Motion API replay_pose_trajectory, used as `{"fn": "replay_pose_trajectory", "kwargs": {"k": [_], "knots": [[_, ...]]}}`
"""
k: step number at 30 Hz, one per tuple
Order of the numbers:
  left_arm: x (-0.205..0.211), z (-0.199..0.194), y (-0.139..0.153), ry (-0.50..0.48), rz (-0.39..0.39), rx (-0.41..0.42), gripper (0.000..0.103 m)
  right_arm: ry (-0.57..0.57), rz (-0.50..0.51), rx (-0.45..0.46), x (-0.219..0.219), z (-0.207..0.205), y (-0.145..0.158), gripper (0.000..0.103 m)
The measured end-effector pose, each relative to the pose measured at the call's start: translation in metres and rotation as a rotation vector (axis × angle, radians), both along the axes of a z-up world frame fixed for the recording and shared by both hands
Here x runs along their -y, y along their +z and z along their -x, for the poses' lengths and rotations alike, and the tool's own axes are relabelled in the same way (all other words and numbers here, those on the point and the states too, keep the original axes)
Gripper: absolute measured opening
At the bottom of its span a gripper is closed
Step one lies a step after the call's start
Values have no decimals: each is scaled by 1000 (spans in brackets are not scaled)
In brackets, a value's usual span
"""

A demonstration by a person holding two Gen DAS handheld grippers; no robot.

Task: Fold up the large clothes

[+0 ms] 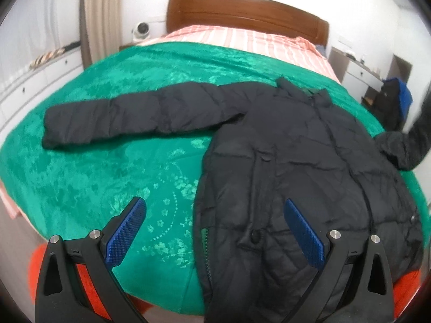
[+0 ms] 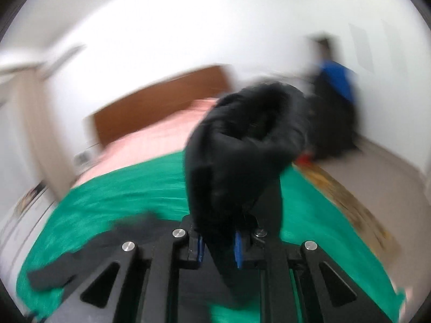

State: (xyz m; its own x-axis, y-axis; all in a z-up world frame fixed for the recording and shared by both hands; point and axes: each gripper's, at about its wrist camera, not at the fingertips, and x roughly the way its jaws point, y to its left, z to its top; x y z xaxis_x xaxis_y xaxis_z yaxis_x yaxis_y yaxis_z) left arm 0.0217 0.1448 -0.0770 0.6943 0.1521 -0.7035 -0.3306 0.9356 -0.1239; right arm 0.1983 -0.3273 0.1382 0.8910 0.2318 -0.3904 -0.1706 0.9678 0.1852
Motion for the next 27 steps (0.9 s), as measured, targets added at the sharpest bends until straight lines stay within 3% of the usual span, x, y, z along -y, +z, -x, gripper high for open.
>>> {"fn": "replay_pose_trajectory", "kwargs": {"k": [2, 4, 6, 7, 8, 13, 17, 21, 27], "knots": [[-4, 4, -2, 15, 18, 3, 102, 127, 30, 8, -65, -5, 13, 17], [-9, 7, -3, 31, 23, 5, 102, 233, 35, -9, -128, -16, 7, 17], [-13, 10, -4, 45, 21, 11, 102, 330, 15, -72, -185, -32, -18, 30], [-16, 11, -5, 56, 15, 17, 102, 370, -12, -134, -211, -41, -39, 65], [-17, 13, -6, 64, 10, 20, 102, 397, -45, -198, -231, -45, -63, 93], [-20, 19, -16, 78, -18, 6, 102, 453, -116, -415, -280, -17, -168, 94], [-22, 19, -22, 75, -11, -9, 102, 467, -91, -464, -254, 37, -215, 94], [-21, 14, -24, 68, 13, -12, 102, 394, -5, -432, -207, 72, -223, 94], [-15, 13, -28, 61, 3, -36, 102, 286, 35, -365, -158, 117, -205, 94]]}}
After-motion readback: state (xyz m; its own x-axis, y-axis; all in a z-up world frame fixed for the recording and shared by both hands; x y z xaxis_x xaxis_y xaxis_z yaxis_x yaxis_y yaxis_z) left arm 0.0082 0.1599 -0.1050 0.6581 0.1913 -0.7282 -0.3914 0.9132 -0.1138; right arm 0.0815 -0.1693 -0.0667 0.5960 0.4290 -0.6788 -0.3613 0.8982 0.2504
